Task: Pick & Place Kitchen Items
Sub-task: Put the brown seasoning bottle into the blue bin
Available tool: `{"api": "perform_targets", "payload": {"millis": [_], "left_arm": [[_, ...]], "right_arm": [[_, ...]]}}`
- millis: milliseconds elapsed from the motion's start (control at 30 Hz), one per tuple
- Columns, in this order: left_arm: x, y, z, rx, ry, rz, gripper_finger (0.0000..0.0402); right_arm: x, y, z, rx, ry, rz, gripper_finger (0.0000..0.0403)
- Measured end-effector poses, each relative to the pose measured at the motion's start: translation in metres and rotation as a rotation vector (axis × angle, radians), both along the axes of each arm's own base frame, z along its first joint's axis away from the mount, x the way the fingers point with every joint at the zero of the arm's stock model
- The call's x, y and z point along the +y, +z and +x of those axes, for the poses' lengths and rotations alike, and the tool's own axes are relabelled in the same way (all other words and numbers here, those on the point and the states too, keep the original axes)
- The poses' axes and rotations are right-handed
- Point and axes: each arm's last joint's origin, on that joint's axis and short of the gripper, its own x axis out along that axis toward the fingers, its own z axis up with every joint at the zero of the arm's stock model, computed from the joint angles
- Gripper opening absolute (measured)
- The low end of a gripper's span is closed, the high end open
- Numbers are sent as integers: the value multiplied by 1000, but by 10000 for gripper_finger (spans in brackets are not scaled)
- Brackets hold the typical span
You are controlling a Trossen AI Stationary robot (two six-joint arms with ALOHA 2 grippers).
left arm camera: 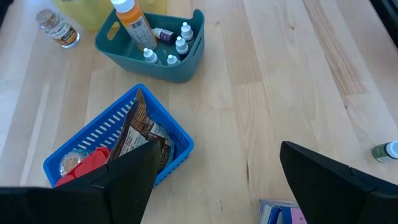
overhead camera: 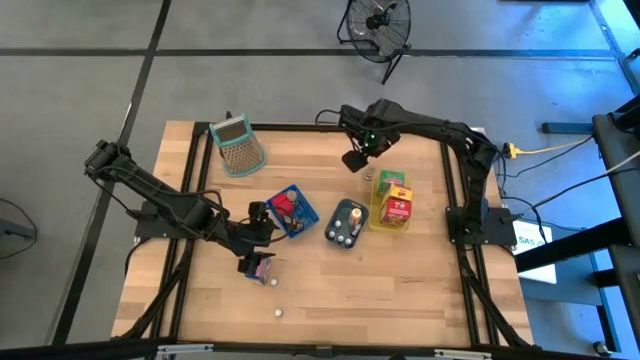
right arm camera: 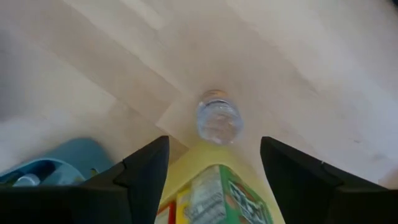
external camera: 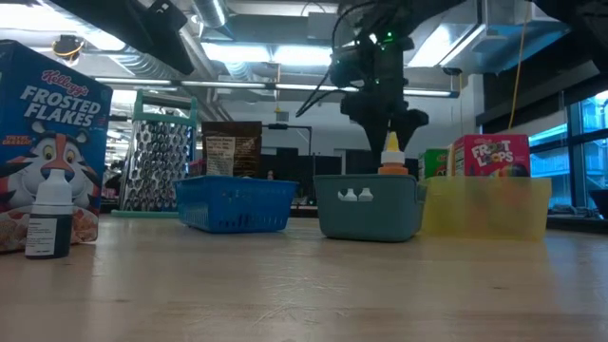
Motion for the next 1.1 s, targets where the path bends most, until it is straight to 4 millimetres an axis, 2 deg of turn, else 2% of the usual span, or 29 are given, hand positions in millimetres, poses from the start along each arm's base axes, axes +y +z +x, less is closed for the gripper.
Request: {"api": "perform_targets", "payload": {"millis": [600,1100], "left_arm": [[0,0,0,0,0,0,329],[0,0,0,0,0,0,329]], "right_arm": [[3,-41,-7,39,-11,23,256],[1,-53,-10,35,-25,13,256]]}}
